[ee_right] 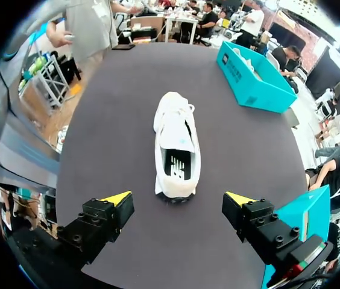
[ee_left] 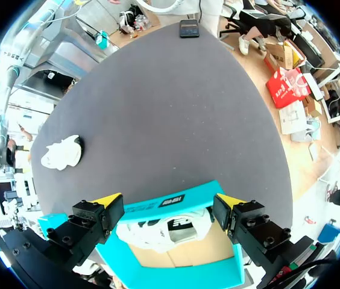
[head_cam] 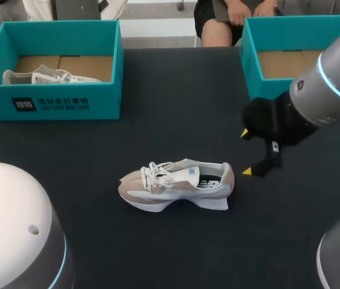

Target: Take the shoe out of the shoebox, open the shoe tongue, remove and reinsert the insole, then place the shoe into the shoebox

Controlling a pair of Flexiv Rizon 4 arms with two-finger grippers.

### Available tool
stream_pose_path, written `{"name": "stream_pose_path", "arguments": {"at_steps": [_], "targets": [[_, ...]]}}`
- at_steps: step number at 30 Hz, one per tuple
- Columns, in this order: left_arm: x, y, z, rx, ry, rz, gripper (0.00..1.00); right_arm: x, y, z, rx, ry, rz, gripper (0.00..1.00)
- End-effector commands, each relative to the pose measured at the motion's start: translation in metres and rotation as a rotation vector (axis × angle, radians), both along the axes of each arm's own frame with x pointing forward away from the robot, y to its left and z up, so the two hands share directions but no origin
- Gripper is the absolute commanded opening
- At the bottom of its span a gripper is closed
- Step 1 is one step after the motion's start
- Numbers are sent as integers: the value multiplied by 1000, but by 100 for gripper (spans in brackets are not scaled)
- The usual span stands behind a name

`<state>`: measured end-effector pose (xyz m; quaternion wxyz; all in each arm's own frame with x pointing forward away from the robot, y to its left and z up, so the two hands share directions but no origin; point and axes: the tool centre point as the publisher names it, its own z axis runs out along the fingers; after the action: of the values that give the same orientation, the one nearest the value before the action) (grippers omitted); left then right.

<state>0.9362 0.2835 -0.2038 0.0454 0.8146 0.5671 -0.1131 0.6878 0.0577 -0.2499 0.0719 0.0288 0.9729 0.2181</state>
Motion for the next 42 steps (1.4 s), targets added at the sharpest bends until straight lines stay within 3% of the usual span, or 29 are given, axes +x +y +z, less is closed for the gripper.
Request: {"name": "stream_pose_path", "arguments": {"at_steps": [1, 13, 16, 20, 32, 42], "targets": [[-2, 0, 0, 2, -4, 1, 100, -4, -4, -5, 495, -53, 62, 100], [-2, 0, 0, 2, -4, 1, 100, -4, -4, -5, 495, -53, 62, 100], [-2, 0, 0, 2, -4, 1, 100, -7, -5, -19, 544, -15, 142, 100], [-2, 0, 0, 2, -4, 1, 100, -8, -13, -37, 528, -1, 211, 100], [-2, 0, 0, 2, -4, 1, 100, 1, -31, -84, 596, -19, 152, 100], [-2, 0, 0, 2, -4, 1, 100, 1, -31, -84, 596, -19, 152, 100]]}}
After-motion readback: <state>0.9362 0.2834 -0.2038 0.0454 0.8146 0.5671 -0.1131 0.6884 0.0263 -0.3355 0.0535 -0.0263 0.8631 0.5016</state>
